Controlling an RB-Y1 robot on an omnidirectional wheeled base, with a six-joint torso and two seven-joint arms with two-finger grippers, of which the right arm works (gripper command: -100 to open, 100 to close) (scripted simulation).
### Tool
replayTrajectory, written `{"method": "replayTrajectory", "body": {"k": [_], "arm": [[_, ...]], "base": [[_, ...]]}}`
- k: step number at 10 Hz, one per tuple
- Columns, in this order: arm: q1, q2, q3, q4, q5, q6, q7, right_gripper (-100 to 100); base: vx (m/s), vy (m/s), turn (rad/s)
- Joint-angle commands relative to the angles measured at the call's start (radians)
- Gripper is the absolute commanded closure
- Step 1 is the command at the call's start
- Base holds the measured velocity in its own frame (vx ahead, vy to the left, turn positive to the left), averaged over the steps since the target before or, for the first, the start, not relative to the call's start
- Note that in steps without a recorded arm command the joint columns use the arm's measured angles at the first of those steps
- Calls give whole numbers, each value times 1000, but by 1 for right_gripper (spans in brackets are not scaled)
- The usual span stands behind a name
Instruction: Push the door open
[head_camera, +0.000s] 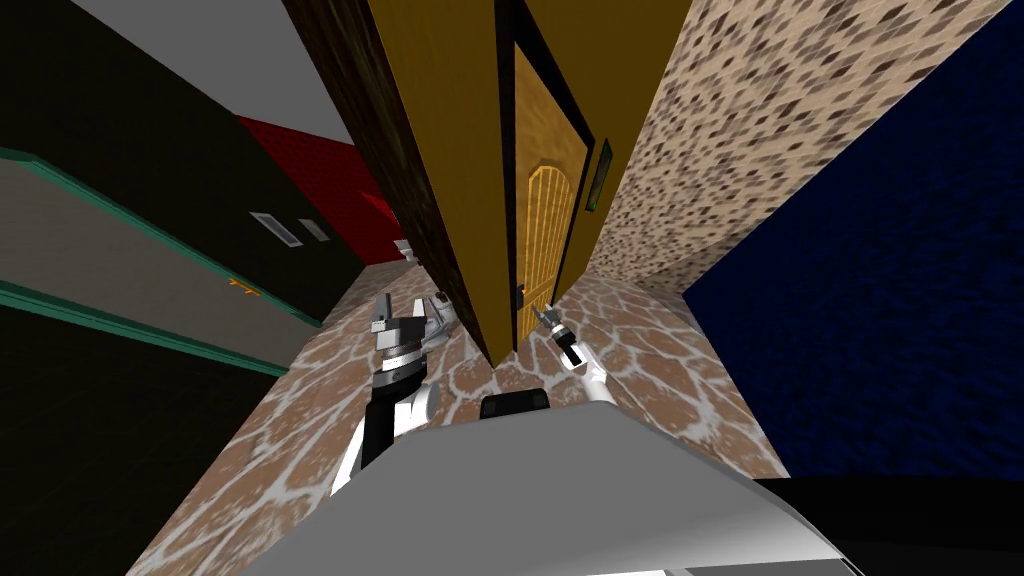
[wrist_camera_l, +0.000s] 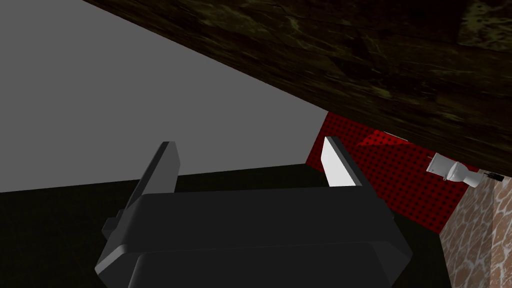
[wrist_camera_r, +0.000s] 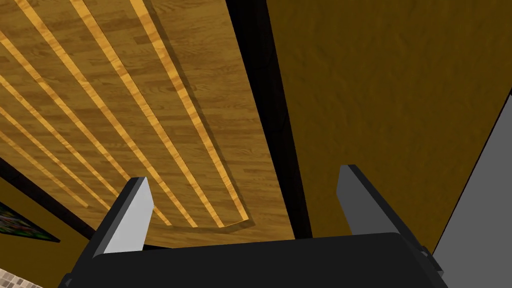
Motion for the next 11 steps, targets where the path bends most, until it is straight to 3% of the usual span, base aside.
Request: {"method": "replayTrajectory", "body": {"k": [1, 11], "arm": [[-22, 8, -5, 40, 32, -3, 23, -100], [-131, 63, -30, 237, 195, -13, 130, -100]], "base": [[18, -190, 191], [51, -168, 144]]}}
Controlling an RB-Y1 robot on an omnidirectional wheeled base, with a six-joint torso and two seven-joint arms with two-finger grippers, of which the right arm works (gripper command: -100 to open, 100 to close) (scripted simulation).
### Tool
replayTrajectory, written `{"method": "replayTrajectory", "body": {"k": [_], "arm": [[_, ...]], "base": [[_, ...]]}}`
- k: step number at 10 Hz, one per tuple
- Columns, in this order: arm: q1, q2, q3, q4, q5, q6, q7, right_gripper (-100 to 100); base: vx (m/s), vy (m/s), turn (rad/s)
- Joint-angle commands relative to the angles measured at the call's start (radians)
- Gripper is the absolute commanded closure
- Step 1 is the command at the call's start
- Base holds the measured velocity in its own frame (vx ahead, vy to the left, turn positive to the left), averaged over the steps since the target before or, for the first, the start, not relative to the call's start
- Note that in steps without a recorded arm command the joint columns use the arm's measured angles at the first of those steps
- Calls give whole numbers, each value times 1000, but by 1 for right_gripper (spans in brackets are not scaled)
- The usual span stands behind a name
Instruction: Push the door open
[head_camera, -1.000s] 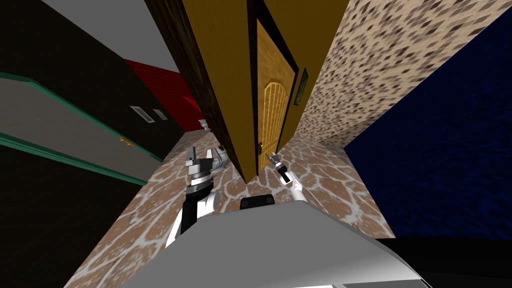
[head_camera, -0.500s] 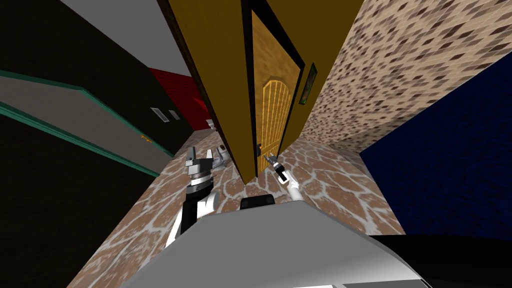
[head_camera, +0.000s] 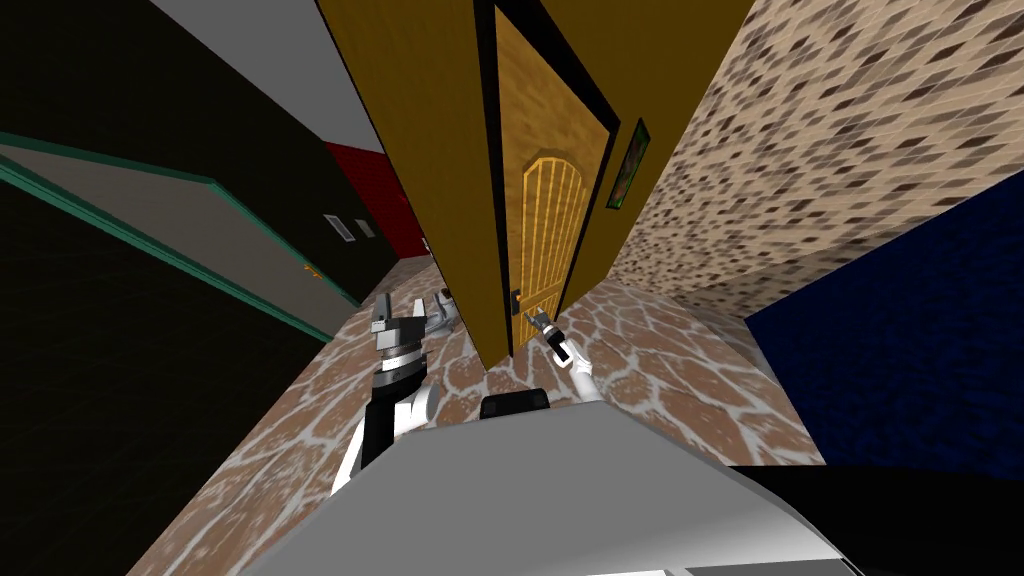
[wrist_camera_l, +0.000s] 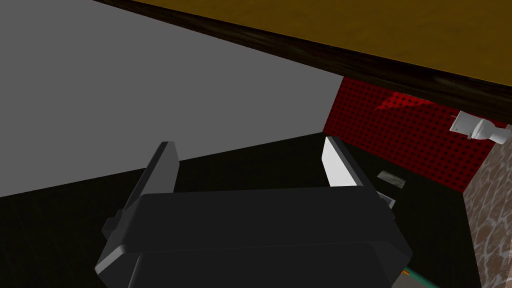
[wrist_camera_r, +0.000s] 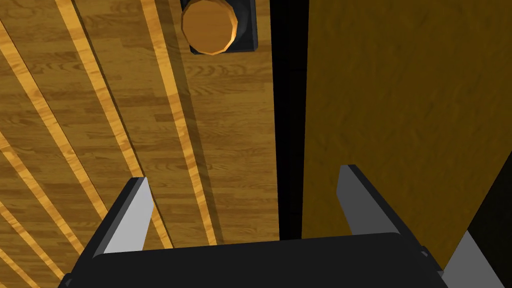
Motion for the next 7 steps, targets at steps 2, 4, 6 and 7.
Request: {"method": "replayTrajectory", "body": {"k": [2, 4, 6, 7], "arm": [[-27, 21, -11, 53, 30, -9, 33, -100], [-46, 37, -15, 87, 59, -10, 52, -100], [-69, 61, -21, 129, 93, -13, 74, -100], [-79, 74, -23, 147, 108, -13, 84, -100]], "base": [[30, -137, 113], [57, -152, 119], [51, -195, 164], [36, -168, 110]]}}
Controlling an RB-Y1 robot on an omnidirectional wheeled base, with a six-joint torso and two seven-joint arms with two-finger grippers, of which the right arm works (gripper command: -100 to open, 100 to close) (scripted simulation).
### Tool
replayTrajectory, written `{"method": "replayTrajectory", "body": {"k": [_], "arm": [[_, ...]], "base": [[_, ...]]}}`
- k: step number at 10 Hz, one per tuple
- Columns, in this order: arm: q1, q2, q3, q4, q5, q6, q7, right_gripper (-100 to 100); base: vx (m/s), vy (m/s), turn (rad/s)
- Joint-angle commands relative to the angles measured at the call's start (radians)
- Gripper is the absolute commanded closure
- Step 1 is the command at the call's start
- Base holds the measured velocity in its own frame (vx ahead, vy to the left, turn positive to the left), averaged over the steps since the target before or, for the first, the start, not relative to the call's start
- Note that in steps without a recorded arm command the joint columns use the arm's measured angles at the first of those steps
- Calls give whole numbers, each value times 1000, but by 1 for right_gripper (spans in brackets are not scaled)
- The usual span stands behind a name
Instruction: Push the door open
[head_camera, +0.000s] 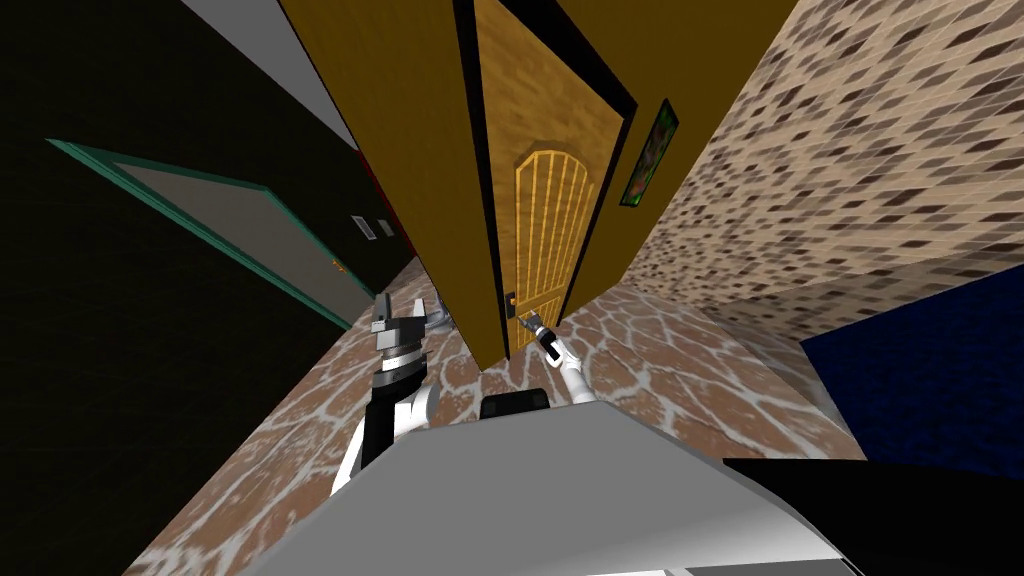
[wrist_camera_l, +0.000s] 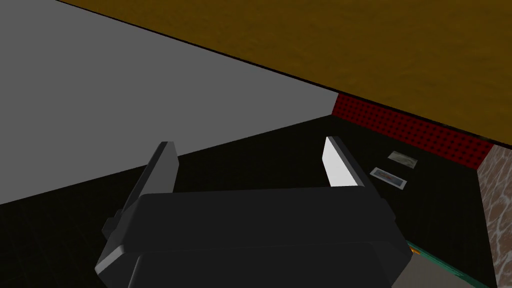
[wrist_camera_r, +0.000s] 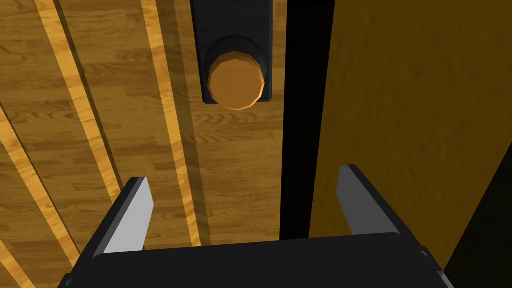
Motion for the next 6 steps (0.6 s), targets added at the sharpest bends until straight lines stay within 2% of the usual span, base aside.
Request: {"method": "replayTrajectory", "body": {"k": [1, 2, 3, 5, 6], "arm": [[0, 0, 0, 0, 0, 0, 0, -100], [-9, -29, -30, 9, -16, 12, 23, -100], [-15, -45, -54, 16, -30, 20, 40, -100], [-22, -55, -83, 23, -46, 30, 61, -100], [-29, -60, -114, 31, -64, 41, 83, -100]], "base": [[10, -77, 29], [41, -8, 318], [79, -3, 405], [86, 12, 191], [78, 11, 303]]}}
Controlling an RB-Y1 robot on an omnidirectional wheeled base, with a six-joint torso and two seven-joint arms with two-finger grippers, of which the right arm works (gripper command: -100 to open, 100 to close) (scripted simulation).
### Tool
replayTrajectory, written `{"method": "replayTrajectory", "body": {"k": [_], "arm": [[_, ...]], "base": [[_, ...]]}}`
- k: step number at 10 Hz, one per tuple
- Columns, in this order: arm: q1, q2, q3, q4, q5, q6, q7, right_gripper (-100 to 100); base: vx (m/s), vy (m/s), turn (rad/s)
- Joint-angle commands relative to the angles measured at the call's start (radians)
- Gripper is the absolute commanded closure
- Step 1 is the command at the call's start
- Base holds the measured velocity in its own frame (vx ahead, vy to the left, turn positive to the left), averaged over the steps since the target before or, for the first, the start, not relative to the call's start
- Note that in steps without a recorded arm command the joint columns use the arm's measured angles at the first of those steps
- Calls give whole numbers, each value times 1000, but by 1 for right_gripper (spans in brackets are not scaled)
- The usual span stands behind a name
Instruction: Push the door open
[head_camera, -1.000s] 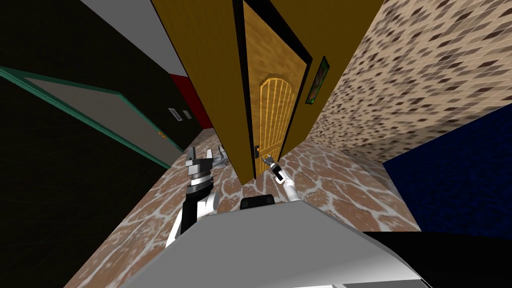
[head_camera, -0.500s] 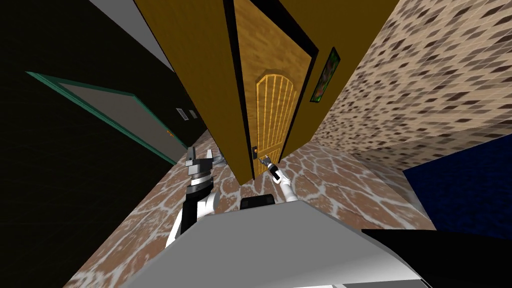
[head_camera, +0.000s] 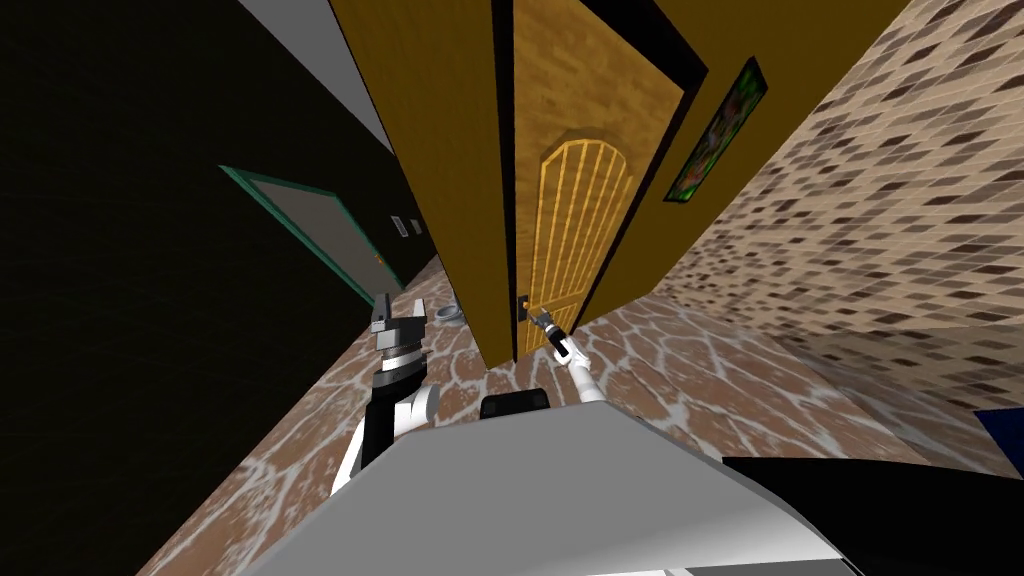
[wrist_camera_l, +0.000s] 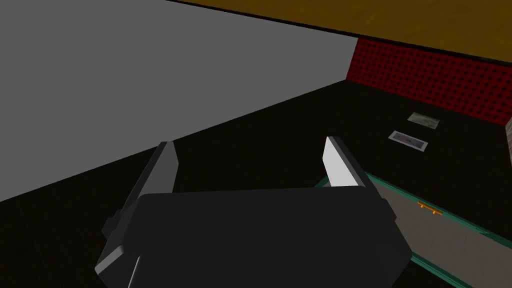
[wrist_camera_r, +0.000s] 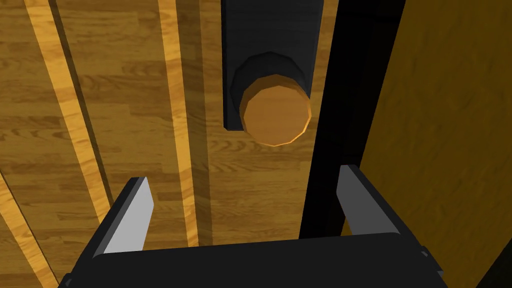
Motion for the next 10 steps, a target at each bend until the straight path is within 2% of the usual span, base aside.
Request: {"method": "replayTrajectory", "body": {"k": [1, 2, 3, 5, 6, 7, 8, 10], "arm": [[-19, -4, -35, 18, -20, 14, 25, -100], [-26, 3, -66, 26, -38, 25, 47, -100], [-30, 9, -80, 29, -46, 30, 57, -100], [-41, 43, -126, 41, -73, 46, 91, -100], [-45, 62, -142, 46, -83, 52, 102, -100], [-43, 49, -131, 43, -76, 47, 92, -100], [-43, 49, -131, 43, -76, 47, 92, 100], [-43, 49, -131, 43, -76, 47, 92, 100]], "base": [[82, -2, 287], [87, -6, 318], [81, -7, 293], [81, -12, 327], [86, -17, 187], [35, -10, 29], [-4, 3, -22], [-16, 6, -3]]}}
